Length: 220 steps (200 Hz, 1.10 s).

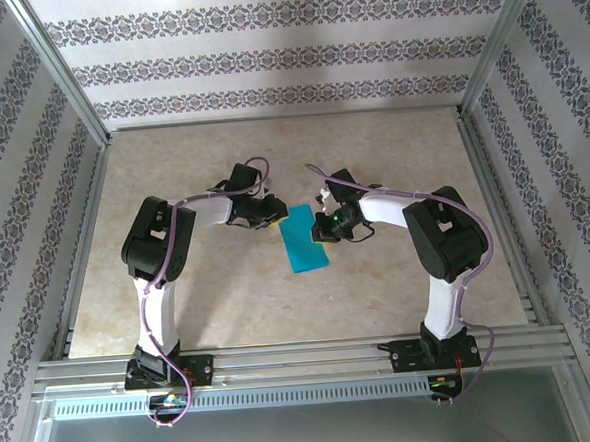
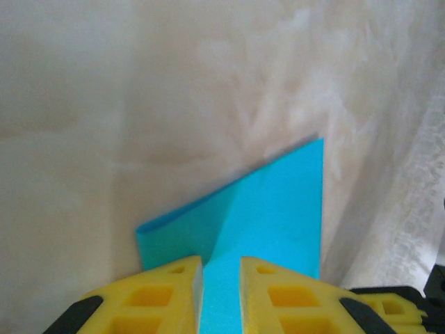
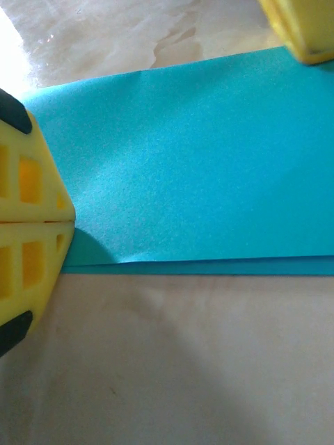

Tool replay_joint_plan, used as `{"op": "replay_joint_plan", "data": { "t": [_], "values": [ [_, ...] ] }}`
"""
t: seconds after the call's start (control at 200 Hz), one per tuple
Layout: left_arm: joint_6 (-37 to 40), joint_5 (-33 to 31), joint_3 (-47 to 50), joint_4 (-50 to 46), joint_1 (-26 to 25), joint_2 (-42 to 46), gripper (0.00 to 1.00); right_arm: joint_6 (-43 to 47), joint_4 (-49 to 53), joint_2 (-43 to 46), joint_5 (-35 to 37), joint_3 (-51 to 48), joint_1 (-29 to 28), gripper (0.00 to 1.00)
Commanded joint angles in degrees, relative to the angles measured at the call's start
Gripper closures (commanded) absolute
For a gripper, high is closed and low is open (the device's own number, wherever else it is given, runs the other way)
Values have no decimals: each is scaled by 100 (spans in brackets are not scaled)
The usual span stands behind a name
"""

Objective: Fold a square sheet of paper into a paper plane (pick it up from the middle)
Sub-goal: First fold the square sheet of paper in half at the center of the table.

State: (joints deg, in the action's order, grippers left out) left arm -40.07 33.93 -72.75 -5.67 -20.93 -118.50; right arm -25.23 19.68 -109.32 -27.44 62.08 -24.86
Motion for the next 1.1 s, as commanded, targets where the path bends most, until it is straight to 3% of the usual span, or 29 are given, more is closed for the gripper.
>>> {"op": "replay_joint_plan", "data": {
  "t": [0.0, 0.295, 0.515, 0.68, 0.924, 1.094],
  "values": [
    [336, -660, -307, -419, 325, -232, 77, 127, 1108, -520, 1331, -503, 148, 92],
    [607, -784, -783, -952, 392, -164, 77, 157, 1091, -503, 1312, -468, 148, 92],
    [301, -676, 17, -634, 384, 971, 77, 468, 996, -507, 975, -39, 106, 92],
    [-239, -204, 702, 80, 287, 1436, 77, 1009, 1008, -677, 531, 593, 82, 91],
    [-467, 43, 821, 467, 3, 983, 77, 1833, 1183, -671, -10, 1080, 157, 90],
    [-492, 69, 676, 514, -42, 601, 78, 1897, 1240, -385, -282, 1060, 166, 88]
  ]
}}
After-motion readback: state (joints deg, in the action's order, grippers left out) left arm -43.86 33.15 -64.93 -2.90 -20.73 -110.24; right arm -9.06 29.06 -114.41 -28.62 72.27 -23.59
